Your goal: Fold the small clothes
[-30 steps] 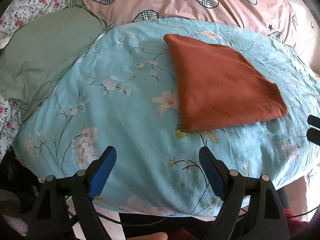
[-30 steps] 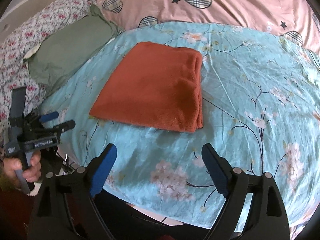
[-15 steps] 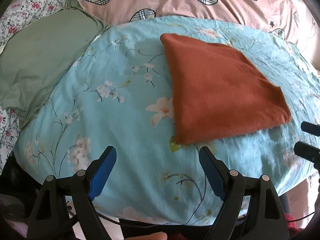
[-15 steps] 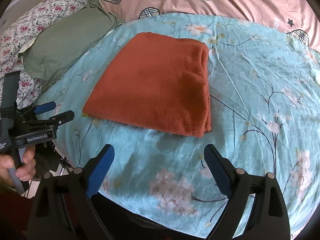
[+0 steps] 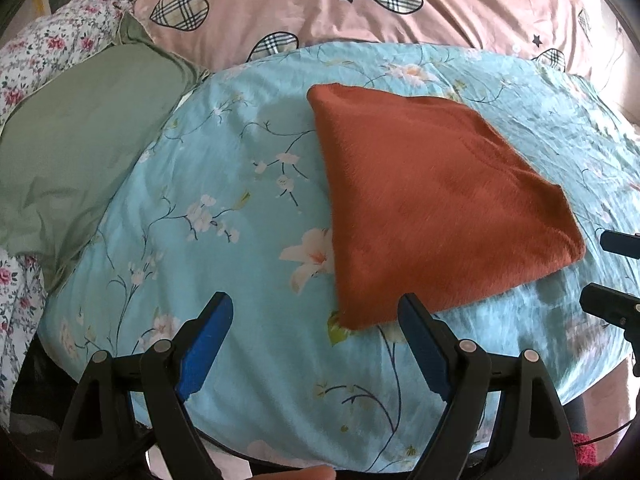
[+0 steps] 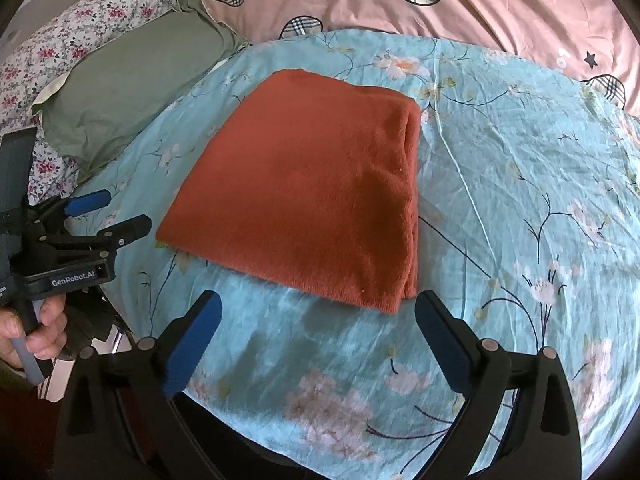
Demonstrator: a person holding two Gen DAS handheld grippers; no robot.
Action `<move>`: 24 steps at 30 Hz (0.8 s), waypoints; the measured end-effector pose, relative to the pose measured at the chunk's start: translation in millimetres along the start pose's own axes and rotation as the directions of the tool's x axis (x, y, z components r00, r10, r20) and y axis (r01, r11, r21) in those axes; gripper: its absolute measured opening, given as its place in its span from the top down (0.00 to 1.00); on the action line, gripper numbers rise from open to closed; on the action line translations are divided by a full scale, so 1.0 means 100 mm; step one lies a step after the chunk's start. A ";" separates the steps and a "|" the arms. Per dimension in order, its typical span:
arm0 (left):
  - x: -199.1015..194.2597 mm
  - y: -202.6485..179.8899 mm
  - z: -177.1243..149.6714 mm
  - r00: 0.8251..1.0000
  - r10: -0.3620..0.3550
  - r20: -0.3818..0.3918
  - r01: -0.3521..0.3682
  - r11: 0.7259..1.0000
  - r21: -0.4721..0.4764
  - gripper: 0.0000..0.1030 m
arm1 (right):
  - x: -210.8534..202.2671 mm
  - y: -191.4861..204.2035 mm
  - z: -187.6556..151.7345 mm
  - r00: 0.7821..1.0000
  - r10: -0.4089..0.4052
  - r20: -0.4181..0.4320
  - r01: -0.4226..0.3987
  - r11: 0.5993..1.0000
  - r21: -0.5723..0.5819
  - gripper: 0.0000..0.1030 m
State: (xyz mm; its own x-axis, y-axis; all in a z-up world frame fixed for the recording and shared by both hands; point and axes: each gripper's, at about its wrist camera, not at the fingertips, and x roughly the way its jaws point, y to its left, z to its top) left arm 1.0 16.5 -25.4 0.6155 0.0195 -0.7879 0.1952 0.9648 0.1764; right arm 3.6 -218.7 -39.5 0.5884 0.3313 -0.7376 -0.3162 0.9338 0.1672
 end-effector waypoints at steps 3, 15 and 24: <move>0.02 -0.01 0.02 1.000 -0.002 -0.003 0.002 1.000 -0.001 0.17 | 0.01 0.01 0.03 1.000 0.001 -0.002 -0.001 1.000 -0.005 0.05; 0.05 -0.02 0.08 1.000 0.004 0.009 -0.004 1.000 -0.004 0.17 | 0.07 0.00 0.17 1.000 0.014 0.000 -0.014 1.000 -0.006 0.05; 0.09 0.04 0.18 1.000 -0.006 0.018 0.006 0.999 -0.039 0.17 | 0.09 -0.05 0.32 0.999 0.022 0.029 -0.022 1.000 0.022 0.05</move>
State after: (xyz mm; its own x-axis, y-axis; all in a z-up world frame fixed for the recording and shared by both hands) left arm 21.1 16.0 -21.0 0.6280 0.0093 -0.7781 0.1690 0.9744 0.1480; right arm 34.5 -216.0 -25.8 0.6026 0.3552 -0.7146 -0.3127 0.9290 0.1981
